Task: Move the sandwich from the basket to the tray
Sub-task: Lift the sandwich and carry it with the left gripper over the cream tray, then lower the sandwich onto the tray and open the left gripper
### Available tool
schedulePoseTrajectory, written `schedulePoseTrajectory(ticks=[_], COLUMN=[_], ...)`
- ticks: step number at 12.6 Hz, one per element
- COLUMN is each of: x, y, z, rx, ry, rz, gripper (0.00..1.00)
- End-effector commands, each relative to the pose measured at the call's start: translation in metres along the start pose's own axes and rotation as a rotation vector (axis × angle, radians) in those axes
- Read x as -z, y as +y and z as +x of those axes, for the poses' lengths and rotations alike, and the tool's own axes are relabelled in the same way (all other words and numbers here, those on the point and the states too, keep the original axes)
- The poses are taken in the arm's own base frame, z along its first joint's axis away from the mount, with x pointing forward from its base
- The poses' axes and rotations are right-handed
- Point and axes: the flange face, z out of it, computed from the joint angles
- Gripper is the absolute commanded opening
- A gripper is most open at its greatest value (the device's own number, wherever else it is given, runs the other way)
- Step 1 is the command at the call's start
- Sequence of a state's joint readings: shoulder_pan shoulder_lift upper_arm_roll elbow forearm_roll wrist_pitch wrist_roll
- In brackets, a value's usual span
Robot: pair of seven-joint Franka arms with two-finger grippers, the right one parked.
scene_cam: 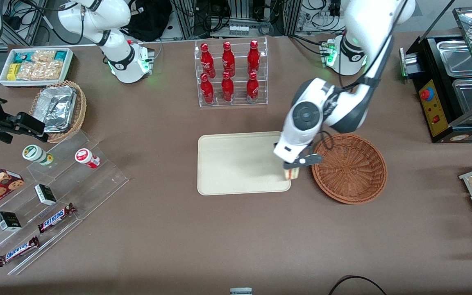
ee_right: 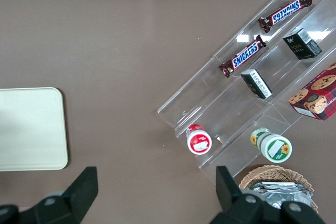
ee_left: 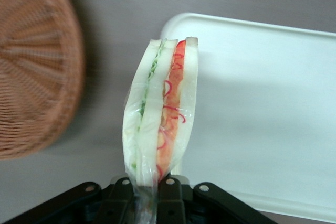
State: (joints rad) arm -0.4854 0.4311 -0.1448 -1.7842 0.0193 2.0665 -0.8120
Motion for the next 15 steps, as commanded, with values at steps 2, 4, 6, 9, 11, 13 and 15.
schedulePoseTrajectory(ticks=[2,4,6,9,11,13,15], x=[-0.013,-0.022,-0.028,-0.043,-0.046,-0.045,-0.048], y=[0.068,0.094,0.119,0.140,0.147,0.151,0.155], z=[-0.008,-0.013,-0.022,-0.041,-0.051,-0.058,-0.064], rx=[0.032,0.038,0.051,0.075,0.081,0.079,0.087], ry=[0.018,0.022,0.032,0.079,0.099,0.102,0.102], rz=[-0.008,-0.017,-0.026,0.016,0.028,0.025,0.026], gripper=[0.04,0.04,0.04,0.04,0.04,0.04,0.04])
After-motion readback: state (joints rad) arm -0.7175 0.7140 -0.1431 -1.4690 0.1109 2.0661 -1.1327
